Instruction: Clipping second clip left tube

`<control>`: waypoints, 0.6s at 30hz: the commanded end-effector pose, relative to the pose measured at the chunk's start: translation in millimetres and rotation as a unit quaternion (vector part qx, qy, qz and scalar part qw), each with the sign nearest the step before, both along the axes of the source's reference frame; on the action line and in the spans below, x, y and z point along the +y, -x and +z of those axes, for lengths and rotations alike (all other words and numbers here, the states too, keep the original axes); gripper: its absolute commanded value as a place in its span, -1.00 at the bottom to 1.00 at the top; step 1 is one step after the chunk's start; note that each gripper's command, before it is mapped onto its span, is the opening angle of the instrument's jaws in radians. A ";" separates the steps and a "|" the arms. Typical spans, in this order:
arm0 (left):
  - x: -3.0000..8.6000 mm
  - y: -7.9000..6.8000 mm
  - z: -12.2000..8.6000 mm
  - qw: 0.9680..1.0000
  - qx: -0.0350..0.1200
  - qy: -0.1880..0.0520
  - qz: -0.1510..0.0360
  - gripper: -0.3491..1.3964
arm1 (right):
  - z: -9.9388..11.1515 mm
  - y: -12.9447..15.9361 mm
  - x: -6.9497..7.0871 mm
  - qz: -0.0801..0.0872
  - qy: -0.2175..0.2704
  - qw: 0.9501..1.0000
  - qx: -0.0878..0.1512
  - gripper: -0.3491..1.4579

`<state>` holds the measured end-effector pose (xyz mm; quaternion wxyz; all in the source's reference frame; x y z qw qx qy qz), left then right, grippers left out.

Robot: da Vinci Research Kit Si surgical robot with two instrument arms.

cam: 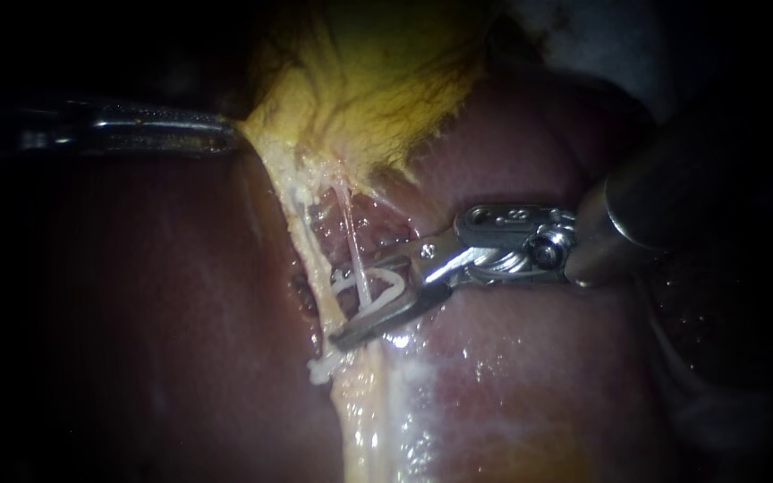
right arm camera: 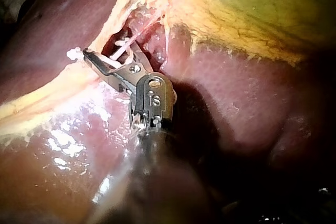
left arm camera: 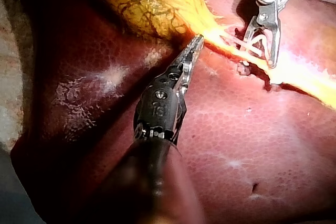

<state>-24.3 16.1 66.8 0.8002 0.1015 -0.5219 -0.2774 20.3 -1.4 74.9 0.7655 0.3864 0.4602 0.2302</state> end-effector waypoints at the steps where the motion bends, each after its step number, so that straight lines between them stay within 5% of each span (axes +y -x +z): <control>1: 0.0 0.0 0.0 1.000 0.000 0.000 0.000 -1.00 | -0.1 0.1 0.0 0.000 0.000 1.000 0.000 0.05; 18: 0.0 -0.1 0.0 1.000 0.000 0.000 0.000 -1.00 | -3.1 4.8 1.6 -0.008 -0.011 1.000 0.007 0.05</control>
